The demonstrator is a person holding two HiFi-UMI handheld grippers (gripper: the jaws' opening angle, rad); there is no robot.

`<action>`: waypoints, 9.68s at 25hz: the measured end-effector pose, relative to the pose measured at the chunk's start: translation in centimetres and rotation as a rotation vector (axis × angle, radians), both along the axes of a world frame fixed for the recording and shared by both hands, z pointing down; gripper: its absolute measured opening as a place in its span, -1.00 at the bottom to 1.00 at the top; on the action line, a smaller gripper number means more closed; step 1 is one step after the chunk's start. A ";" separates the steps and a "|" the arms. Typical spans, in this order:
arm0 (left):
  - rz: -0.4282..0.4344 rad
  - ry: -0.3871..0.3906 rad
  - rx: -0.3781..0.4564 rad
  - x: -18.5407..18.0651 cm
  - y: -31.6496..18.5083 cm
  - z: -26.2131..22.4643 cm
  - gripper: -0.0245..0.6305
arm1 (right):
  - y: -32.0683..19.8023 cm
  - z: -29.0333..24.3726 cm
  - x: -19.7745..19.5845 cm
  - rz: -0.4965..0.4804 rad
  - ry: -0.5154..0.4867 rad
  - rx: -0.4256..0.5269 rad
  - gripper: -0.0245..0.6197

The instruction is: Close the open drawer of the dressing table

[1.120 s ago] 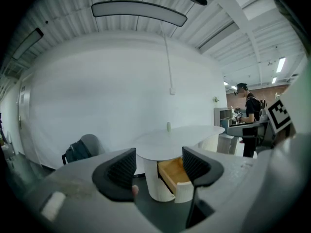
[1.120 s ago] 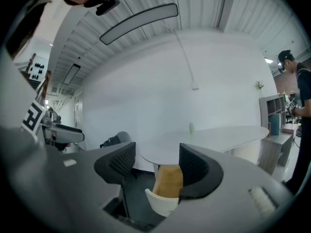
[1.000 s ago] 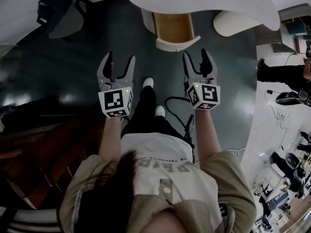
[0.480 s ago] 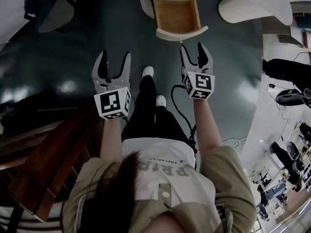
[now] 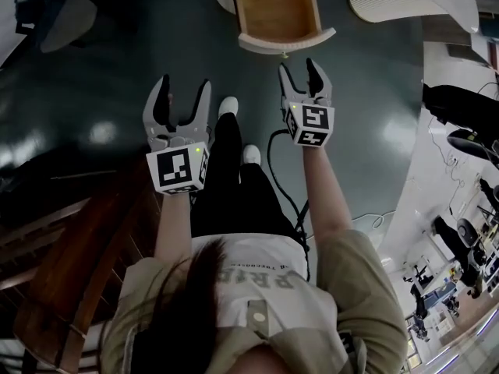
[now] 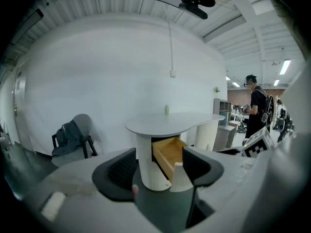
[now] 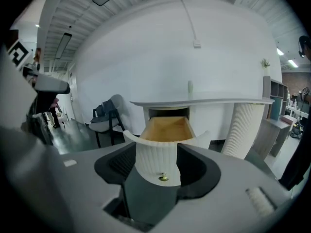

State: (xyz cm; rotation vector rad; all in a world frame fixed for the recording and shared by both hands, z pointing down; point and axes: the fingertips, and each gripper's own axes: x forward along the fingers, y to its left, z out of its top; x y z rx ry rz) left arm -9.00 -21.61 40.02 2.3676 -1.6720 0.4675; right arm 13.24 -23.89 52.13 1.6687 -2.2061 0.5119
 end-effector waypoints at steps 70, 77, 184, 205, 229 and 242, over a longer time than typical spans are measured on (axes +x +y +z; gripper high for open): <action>0.002 0.018 -0.065 2.3 0.0 10.6 0.03 | -9.1 14.3 -0.4 0.003 -0.050 -0.136 -0.59; -0.020 0.018 -0.062 1.6 -0.7 11.1 0.03 | -10.7 14.2 -0.6 -0.004 -0.049 -0.122 -0.59; -0.048 0.056 -0.034 0.2 -10.3 13.1 0.02 | -26.0 12.8 -2.4 0.044 -0.075 -0.047 -0.60; -0.015 0.047 -0.031 0.9 -12.6 14.5 0.02 | -27.1 12.9 -2.5 0.017 -0.087 -0.053 -0.60; 0.010 0.014 -0.026 1.3 -12.2 14.3 0.02 | -27.5 13.3 -2.5 0.024 -0.091 -0.102 -0.60; -0.028 0.035 0.014 0.9 -10.1 8.4 0.00 | -23.8 9.4 -1.7 0.070 -0.070 0.013 -0.20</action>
